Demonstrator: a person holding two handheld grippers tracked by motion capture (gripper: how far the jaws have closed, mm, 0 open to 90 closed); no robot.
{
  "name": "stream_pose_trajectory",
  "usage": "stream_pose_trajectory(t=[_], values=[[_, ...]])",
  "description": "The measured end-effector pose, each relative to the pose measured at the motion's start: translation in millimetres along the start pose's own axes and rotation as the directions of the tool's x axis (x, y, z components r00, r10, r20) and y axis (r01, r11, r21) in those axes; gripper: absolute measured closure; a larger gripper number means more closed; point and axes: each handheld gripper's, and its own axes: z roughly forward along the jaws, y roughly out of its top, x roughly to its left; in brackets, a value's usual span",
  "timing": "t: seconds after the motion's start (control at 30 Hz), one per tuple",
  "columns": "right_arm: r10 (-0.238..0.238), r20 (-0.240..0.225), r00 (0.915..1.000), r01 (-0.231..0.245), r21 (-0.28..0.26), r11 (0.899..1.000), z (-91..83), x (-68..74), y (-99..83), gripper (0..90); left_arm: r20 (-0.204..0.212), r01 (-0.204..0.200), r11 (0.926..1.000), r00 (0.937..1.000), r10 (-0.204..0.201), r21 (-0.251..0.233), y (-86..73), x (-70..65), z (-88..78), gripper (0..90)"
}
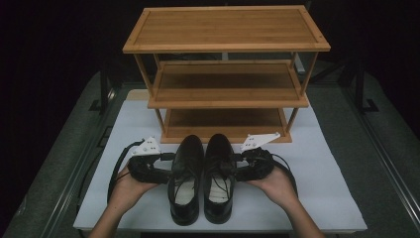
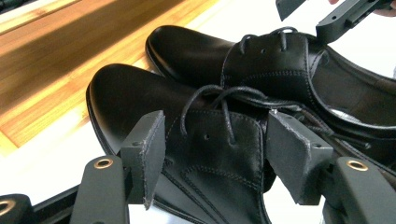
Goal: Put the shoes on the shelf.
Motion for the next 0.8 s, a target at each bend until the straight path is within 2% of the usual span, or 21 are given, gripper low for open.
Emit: stream_pose_trajectory(t=[0.33, 0.43, 0.53, 0.7, 0.8], values=[[0.002, -0.001, 1.0000, -0.002, 0.025, 1.000, 11.4, 0.7, -3.4, 44.4, 0.021, -0.012, 0.9994, 0.9997, 0.011, 0.032, -3.9, -3.5, 9.9, 42.5], [0.002, 0.000, 1.0000, -0.002, 0.040, 0.999, 14.9, 0.5, -5.4, 44.4, 0.040, -0.009, 0.9994, 0.9992, 0.008, 0.033, -5.8, -5.0, 12.2, 46.9], [0.012, -0.013, 0.9998, -0.011, 0.041, 0.999, 17.5, -0.3, -7.9, 46.5, 0.028, -0.019, 0.9991, 0.9994, 0.018, 0.038, -6.6, -5.7, 12.4, 51.9], [0.006, -0.033, 0.9994, -0.004, 0.044, 0.999, 18.3, 1.8, -8.8, 55.5, 0.023, -0.051, 0.9976, 0.9985, 0.050, 0.047, -7.3, -8.2, 11.8, 59.3], [-0.012, -0.042, 0.9990, 0.014, 0.041, 0.999, 17.0, 3.2, -9.0, 63.8, 0.017, -0.080, 0.9955, 0.9967, 0.080, 0.051, -6.2, -10.8, 9.7, 69.0]])
